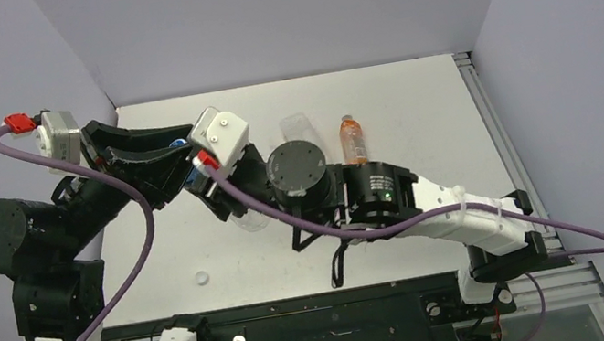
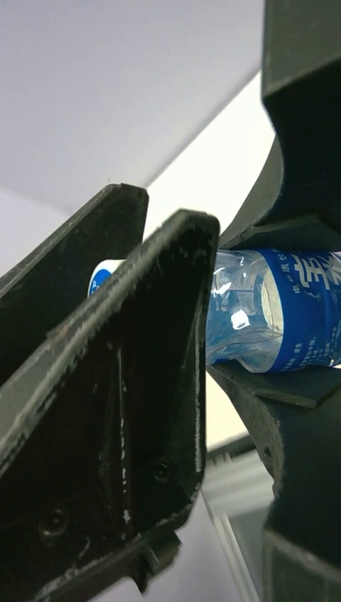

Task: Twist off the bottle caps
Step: Unscrew the bottle cap from the plastic bottle.

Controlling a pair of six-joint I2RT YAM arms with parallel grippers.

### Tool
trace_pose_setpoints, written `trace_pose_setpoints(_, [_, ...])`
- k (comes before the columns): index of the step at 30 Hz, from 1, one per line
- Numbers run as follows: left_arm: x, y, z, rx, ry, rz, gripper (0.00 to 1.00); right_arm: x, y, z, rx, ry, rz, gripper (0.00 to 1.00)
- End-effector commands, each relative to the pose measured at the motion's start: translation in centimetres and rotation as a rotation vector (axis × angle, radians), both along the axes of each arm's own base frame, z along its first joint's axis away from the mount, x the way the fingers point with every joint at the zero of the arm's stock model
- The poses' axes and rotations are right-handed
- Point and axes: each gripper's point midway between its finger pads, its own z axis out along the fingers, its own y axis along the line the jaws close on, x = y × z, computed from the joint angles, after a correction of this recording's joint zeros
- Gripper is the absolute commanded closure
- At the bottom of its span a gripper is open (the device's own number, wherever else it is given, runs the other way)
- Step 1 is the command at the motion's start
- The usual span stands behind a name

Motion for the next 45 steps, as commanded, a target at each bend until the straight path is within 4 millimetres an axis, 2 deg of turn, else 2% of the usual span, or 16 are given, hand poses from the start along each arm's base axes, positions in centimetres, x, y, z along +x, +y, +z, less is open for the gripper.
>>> trace_pose_setpoints(1, [3.0, 2.5, 0.5, 0.005, -0.061, 0.233, 1.00, 3.6, -4.1, 1.5, -0.024, -0.135, -0.502, 1.00])
trace_pose_setpoints(5, [5.6, 4.2, -0.7, 0.020, 0.022, 0.373, 1.00, 3.0, -5.0, 1.2, -0.082, -0.223, -0.701, 1.00])
trace_pose_setpoints(12, [6.5, 5.9, -1.9, 0.041, 0.037, 0.485, 1.00, 2.5, -4.6, 1.2, -0.115, -0.269, -0.772, 1.00])
trace_pose_setpoints(15, [6.0, 5.3, -2.1, 0.044, 0.033, 0.448, 1.00, 2.2, -3.8, 1.2, -0.084, -0.256, -0.718, 1.00])
trace_pose_setpoints(17, [4.6, 4.2, -1.5, 0.029, 0.000, 0.362, 0.71, 2.0, -3.1, 1.5, -0.035, -0.225, -0.624, 1.00])
trace_pose_setpoints(18, [3.7, 3.5, -1.3, 0.027, -0.014, 0.304, 0.23, 2.0, -2.9, 1.8, -0.032, -0.229, -0.540, 1.00])
trace_pose_setpoints(20, [2.0, 2.7, -0.4, -0.013, -0.035, 0.229, 0.00, 1.8, -2.4, 2.5, 0.035, -0.166, -0.374, 1.00])
trace_pose_setpoints(22, [0.7, 2.4, 0.6, -0.047, -0.049, 0.185, 0.03, 1.1, -1.7, 3.0, 0.099, -0.081, -0.153, 1.00])
trace_pose_setpoints(23, [0.0, 2.4, 1.1, -0.068, -0.053, 0.167, 0.03, -1.8, -0.8, 3.5, 0.147, -0.020, 0.089, 1.00])
trace_pose_setpoints(24, [-0.6, 2.1, 1.4, -0.069, -0.059, 0.137, 0.03, -0.9, -1.3, 3.6, 0.167, 0.010, 0.128, 1.00])
trace_pose_setpoints(25, [-1.3, 1.9, 1.8, -0.081, -0.053, 0.107, 0.03, -3.5, -1.5, 4.1, 0.207, 0.058, 0.315, 1.00])
trace_pose_setpoints(26, [-2.2, 1.5, 2.1, -0.079, -0.065, 0.065, 0.03, -3.0, -2.0, 4.3, 0.223, 0.076, 0.360, 1.00])
trace_pose_setpoints(27, [-2.7, 1.2, 2.3, -0.094, -0.048, 0.028, 0.03, -5.4, -2.4, 4.7, 0.245, 0.114, 0.522, 1.00])
trace_pose_setpoints(29, [-4.5, 0.1, 2.6, -0.100, -0.038, -0.096, 0.04, -6.1, -3.5, 5.1, 0.264, 0.158, 0.658, 1.00])
trace_pose_setpoints(34, [-6.6, -1.1, 4.5, -0.158, 0.016, -0.303, 0.03, -7.5, -4.3, 4.6, 0.236, 0.206, 0.803, 1.00])
trace_pose_setpoints(45, [-7.1, -1.9, 4.8, -0.132, 0.052, -0.407, 0.03, -9.8, -4.6, 4.1, 0.202, 0.227, 0.987, 1.00])
